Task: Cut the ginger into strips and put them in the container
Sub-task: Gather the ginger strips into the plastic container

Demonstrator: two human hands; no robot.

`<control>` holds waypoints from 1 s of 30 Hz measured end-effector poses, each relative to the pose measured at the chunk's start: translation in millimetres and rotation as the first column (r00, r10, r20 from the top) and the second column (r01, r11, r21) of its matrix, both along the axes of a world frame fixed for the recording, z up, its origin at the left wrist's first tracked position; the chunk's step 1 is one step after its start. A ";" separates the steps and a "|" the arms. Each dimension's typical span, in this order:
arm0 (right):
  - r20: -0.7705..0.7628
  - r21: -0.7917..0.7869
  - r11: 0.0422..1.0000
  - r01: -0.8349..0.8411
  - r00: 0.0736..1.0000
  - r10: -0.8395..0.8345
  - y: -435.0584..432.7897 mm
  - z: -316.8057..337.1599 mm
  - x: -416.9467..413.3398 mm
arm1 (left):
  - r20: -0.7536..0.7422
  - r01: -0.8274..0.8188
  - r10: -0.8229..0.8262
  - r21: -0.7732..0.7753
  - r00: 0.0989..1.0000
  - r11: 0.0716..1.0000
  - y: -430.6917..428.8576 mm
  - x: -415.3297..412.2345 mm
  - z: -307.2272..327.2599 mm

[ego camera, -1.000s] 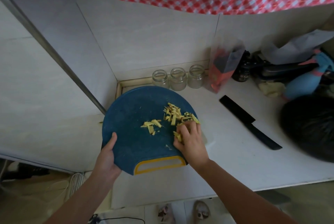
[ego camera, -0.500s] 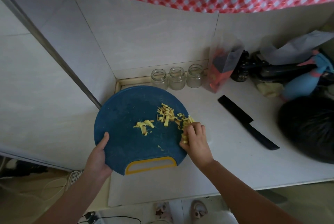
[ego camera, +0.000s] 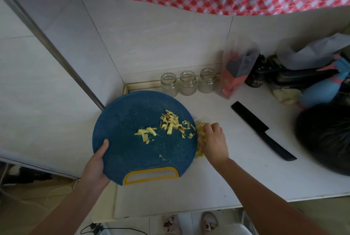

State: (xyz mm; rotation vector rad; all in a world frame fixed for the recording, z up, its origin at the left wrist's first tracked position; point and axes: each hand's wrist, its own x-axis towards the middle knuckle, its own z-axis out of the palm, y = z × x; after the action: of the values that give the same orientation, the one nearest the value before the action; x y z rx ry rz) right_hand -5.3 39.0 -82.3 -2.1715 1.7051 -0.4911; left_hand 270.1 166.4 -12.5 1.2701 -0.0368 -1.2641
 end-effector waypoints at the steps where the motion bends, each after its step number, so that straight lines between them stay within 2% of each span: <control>1: -0.020 0.004 1.000 0.001 1.000 -0.001 -2.2 1.2 0.9 | 0.001 0.002 -0.002 -0.002 1.000 1.000 -0.6 0.5 0.6; 6: -0.009 -0.043 0.999 -0.003 1.000 0.003 -13.8 0.6 5.5 | 0.002 0.012 -0.012 0.013 1.000 1.000 -3.9 3.6 6.0; 13: 0.231 -0.153 0.988 0.012 0.973 0.024 -16.4 12.0 11.4 | 0.005 0.023 -0.023 0.029 1.000 0.999 -6.5 3.7 11.8; 15: 0.302 -0.151 0.983 -0.100 0.943 0.142 -12.0 30.9 30.6 | -0.005 0.031 -0.031 0.012 1.000 0.999 -8.6 1.6 14.4; 18: 0.207 -0.319 0.869 -0.380 0.866 0.455 1.1 55.5 73.3 | -0.030 0.040 -0.041 -0.004 0.999 0.999 -13.3 -2.7 15.8; 20: 0.050 -0.396 0.749 -0.531 0.802 0.595 11.1 59.6 104.0 | -0.048 0.060 -0.061 -0.029 0.997 0.998 -16.9 -5.2 17.8; 21: -0.050 -0.395 0.715 -0.577 0.791 0.610 13.9 58.2 116.0 | -0.050 0.073 -0.075 -0.042 0.996 0.996 -18.8 -6.3 19.3; 23: -0.212 -0.347 0.746 -0.569 0.822 0.528 11.1 56.3 128.9 | -0.049 0.079 -0.081 -0.046 0.995 0.996 -21.7 -7.8 21.8; 25: -0.270 -0.269 0.834 -0.481 0.869 0.414 1.0 57.6 128.8 | -0.044 0.072 -0.073 -0.027 0.996 0.997 -23.3 -8.1 23.5; 28: -0.244 -0.105 0.935 -0.338 0.920 0.305 -14.5 58.4 116.5 | -0.045 0.075 -0.076 -0.025 0.996 0.997 -23.4 -5.6 24.6; 30: -0.138 0.034 0.974 -0.222 0.965 0.225 -18.9 60.0 106.6 | -0.030 0.084 -0.085 -0.034 0.996 0.996 -22.6 -4.1 25.3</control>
State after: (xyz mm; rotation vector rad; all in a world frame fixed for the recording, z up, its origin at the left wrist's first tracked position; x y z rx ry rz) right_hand 101.2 20.1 -22.3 -2.3979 1.4980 -0.2664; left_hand 266.1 143.7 12.8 1.2311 -0.0885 -1.3507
